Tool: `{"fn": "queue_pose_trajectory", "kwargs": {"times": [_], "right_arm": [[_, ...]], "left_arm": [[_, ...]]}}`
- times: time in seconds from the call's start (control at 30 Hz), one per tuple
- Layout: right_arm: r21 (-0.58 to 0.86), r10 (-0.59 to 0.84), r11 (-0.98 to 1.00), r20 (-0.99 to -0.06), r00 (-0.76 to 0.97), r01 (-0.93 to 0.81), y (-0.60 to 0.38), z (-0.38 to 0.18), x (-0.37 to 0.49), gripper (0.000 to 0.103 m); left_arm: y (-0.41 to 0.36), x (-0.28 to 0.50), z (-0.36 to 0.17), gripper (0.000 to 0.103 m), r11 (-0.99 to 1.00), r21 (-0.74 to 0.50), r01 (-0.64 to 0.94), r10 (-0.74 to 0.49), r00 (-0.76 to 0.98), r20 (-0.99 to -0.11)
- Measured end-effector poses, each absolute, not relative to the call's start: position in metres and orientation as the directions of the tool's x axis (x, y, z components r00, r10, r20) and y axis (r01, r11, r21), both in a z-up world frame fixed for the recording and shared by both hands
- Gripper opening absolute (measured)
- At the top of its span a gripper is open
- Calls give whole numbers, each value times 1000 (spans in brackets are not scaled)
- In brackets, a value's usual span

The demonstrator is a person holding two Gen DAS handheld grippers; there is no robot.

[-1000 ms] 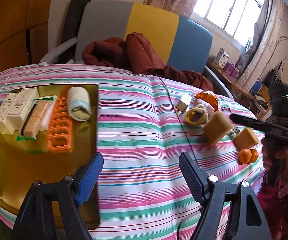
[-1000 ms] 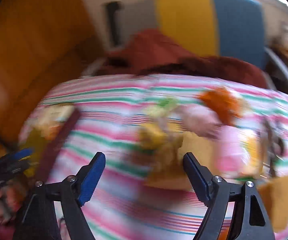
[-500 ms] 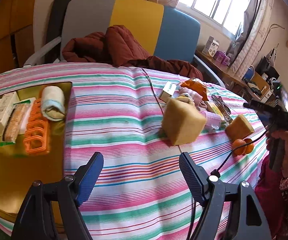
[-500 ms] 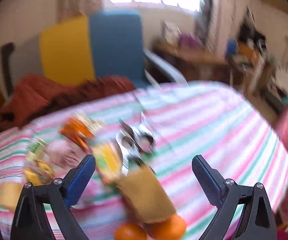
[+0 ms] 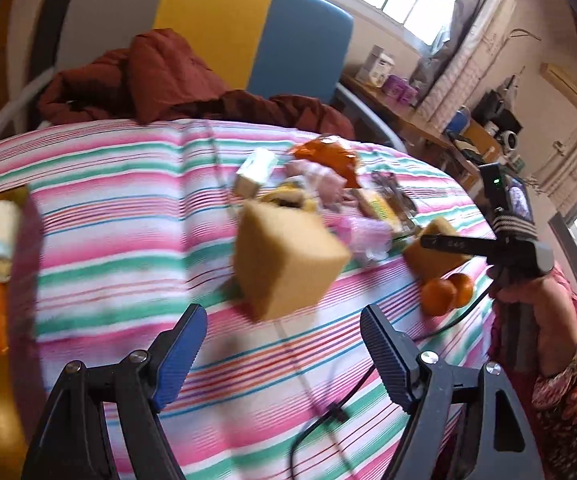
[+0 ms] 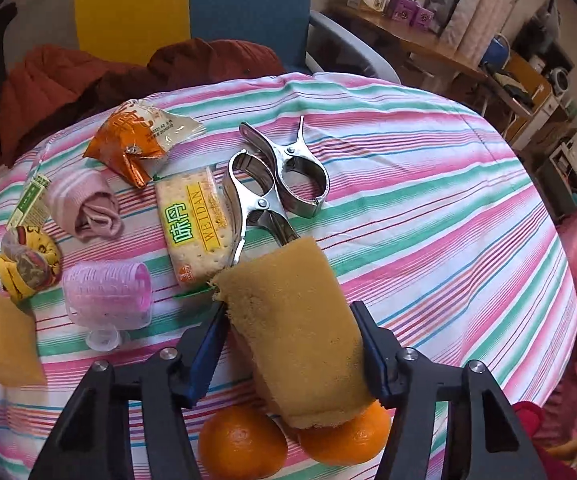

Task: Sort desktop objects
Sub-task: 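Grasp a yellow sponge with the left tool while the right grasps another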

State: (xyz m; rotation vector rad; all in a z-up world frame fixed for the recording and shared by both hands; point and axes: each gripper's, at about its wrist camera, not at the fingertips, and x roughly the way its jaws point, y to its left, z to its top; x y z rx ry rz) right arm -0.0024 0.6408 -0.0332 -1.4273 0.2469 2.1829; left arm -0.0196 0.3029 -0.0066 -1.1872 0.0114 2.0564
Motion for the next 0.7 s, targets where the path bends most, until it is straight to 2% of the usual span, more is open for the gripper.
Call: {"fn": "queue_pose_trajectory", "kwargs": {"times": [0.1, 0.17, 0.4, 0.63, 0.7], "right_arm": [[-106, 310, -856, -889, -338, -507, 637, -26, 0, 54], [-24, 252, -859, -890, -381, -512, 641, -24, 1, 53], [44, 206, -862, -880, -427, -506, 642, -20, -5, 53], [68, 207, -841, -875, -437, -536, 649, -18, -1, 53], [53, 237, -825, -871, -430, -562, 655, -17, 0, 53]], "left_arm": [[324, -24, -7, 83, -705, -284, -650, 572, -285, -769], [333, -28, -6, 83, -698, -220, -682, 554, -319, -769], [352, -43, -13, 83, -637, -125, -761, 523, -308, -795], [377, -39, -29, 84, -566, -5, -824, 489, -331, -807], [379, -40, -31, 84, -577, -4, -817, 486, -340, -805]]}}
